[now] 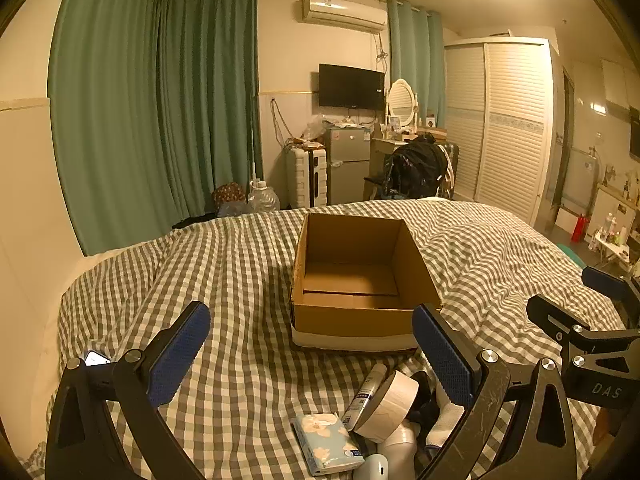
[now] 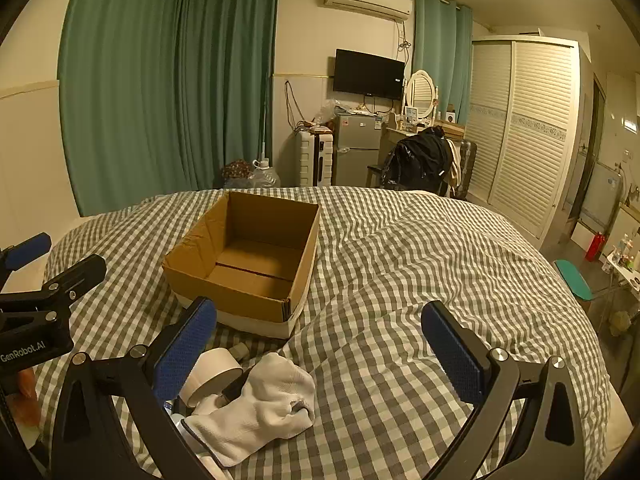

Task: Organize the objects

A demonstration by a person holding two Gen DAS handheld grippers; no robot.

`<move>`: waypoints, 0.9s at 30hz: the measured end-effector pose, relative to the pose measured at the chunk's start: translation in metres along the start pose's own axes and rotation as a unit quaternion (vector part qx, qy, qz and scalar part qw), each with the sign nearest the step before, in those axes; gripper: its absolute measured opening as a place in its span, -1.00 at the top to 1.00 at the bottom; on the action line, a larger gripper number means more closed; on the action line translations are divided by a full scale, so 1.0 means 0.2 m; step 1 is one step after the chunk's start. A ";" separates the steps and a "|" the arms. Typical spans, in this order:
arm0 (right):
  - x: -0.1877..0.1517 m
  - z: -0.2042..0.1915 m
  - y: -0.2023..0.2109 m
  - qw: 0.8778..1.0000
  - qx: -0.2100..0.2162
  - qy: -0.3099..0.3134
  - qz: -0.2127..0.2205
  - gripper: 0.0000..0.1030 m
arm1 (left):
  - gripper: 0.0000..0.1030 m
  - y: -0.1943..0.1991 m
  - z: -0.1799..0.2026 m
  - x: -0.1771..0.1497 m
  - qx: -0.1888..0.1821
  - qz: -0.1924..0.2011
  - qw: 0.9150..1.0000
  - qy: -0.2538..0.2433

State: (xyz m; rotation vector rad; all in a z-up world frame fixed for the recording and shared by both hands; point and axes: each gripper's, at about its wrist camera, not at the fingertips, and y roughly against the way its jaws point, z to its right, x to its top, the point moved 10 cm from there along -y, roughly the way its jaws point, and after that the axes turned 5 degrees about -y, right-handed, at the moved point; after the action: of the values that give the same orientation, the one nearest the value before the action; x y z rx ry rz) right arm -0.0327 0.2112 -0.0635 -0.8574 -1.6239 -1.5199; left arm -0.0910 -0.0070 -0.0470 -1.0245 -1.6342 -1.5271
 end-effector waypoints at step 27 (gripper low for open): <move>0.01 -0.03 -0.01 1.000 0.007 0.010 -0.006 -0.99 | -1.00 -0.01 -0.01 -0.01 0.007 -0.004 1.000 0.006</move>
State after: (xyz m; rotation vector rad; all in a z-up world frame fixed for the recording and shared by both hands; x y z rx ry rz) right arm -0.0349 0.2056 -0.0631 -0.8226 -1.6258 -1.5190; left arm -0.0910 -0.0096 -0.0495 -1.0000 -1.6407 -1.5215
